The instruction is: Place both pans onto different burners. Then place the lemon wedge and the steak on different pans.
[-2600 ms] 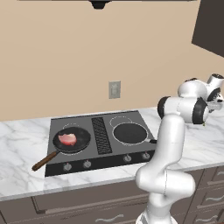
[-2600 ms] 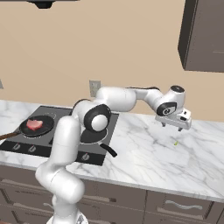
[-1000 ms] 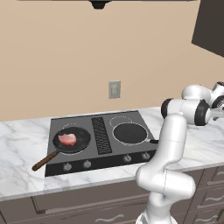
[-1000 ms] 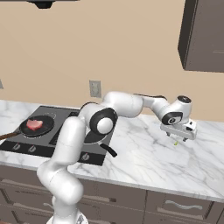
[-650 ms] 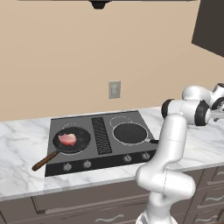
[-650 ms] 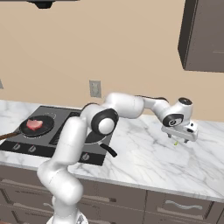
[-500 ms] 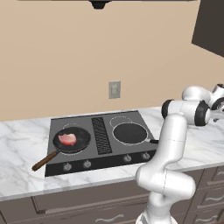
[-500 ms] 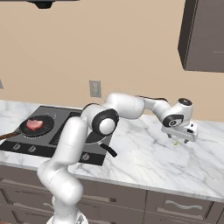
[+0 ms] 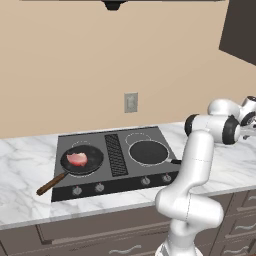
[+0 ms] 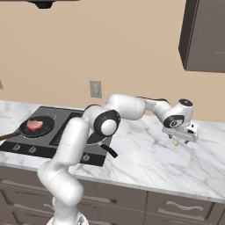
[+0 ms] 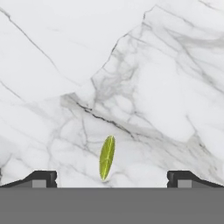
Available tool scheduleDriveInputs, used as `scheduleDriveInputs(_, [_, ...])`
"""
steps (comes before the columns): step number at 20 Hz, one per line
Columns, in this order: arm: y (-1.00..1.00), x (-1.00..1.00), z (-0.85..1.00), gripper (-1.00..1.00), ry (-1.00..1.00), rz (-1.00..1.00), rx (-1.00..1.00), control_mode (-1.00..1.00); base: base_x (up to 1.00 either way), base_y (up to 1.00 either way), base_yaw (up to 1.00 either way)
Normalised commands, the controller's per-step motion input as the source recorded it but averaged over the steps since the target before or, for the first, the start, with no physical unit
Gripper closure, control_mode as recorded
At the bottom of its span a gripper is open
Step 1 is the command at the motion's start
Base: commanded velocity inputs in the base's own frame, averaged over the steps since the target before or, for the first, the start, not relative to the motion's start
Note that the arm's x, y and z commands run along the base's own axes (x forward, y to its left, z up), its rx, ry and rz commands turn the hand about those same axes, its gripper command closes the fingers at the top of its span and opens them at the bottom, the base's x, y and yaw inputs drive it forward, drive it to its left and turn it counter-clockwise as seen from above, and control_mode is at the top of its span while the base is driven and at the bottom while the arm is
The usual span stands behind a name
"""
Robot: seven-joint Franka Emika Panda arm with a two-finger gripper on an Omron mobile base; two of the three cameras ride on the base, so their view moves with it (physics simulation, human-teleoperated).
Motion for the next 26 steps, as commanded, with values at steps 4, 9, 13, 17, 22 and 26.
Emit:
scheduleDriveInputs(4, [0.00, 0.04, -0.06, -1.00, 0.00, -0.01, 0.00, -1.00, 0.00, 0.00, 0.00])
scheduleDriveInputs(9, [0.00, 0.02, -0.07, -1.00, 0.00, 0.00, 0.00, -1.00, 0.00, 0.00, 0.00])
scheduleDriveInputs(13, [0.00, 0.00, -0.09, -1.00, 0.00, 0.00, 0.00, -1.00, 0.00, 0.00, 0.00])
scheduleDriveInputs(17, [0.00, 0.00, -0.09, -1.00, 0.00, 0.00, 0.00, -1.00, 0.00, 0.00, 0.00])
scheduleDriveInputs(22, [0.00, 0.00, -0.12, -1.00, 0.00, 0.00, 0.00, -1.00, 0.00, 0.00, 0.00])
scheduleDriveInputs(26, [0.00, 0.00, -0.12, -1.00, 0.00, 0.00, 0.00, -1.00, 0.00, 0.00, 0.00])
